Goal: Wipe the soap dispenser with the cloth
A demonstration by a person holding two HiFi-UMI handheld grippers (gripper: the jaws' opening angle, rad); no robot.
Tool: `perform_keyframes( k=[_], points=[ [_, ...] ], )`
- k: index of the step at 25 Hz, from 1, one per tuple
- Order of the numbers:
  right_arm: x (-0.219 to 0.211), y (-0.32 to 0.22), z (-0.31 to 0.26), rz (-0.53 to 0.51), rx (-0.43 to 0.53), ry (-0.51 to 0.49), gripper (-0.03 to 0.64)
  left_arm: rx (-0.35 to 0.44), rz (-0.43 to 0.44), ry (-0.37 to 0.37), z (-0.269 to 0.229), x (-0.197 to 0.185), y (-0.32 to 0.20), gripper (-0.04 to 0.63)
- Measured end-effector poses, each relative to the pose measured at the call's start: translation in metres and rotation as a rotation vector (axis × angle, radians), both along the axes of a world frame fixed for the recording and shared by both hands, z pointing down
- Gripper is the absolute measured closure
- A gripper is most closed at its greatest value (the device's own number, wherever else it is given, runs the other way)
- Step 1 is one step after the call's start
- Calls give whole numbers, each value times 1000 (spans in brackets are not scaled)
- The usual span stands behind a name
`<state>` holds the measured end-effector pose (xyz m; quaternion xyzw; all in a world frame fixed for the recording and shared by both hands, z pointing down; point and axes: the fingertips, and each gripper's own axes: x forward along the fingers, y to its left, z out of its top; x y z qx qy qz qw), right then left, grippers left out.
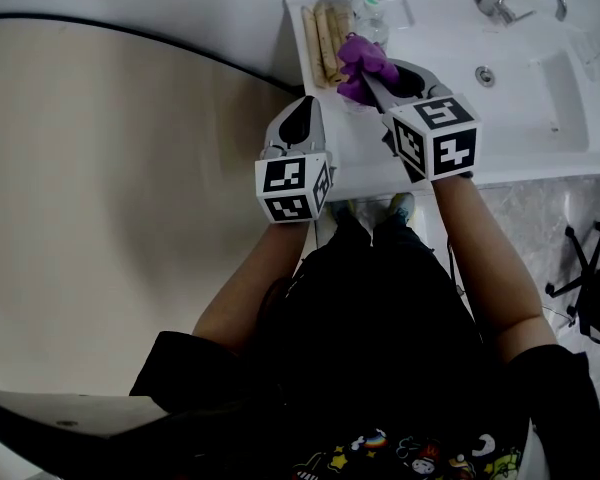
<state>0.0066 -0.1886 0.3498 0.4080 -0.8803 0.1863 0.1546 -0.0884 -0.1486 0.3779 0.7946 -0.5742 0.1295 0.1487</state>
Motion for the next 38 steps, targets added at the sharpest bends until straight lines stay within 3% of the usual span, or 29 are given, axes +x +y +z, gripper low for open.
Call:
perform_keyframes(
  k=[13,27,38],
  points=[
    [31,-13,19,73,-33,-29,512,-8,18,-26,-2,14,-4,595],
    [31,-4,70,74,-82,14,512,-22,32,-42,7,20,-6,595],
    [42,-6,76,118,-83,11,512,-37,36,-48,16,18,-8,595]
  ],
)
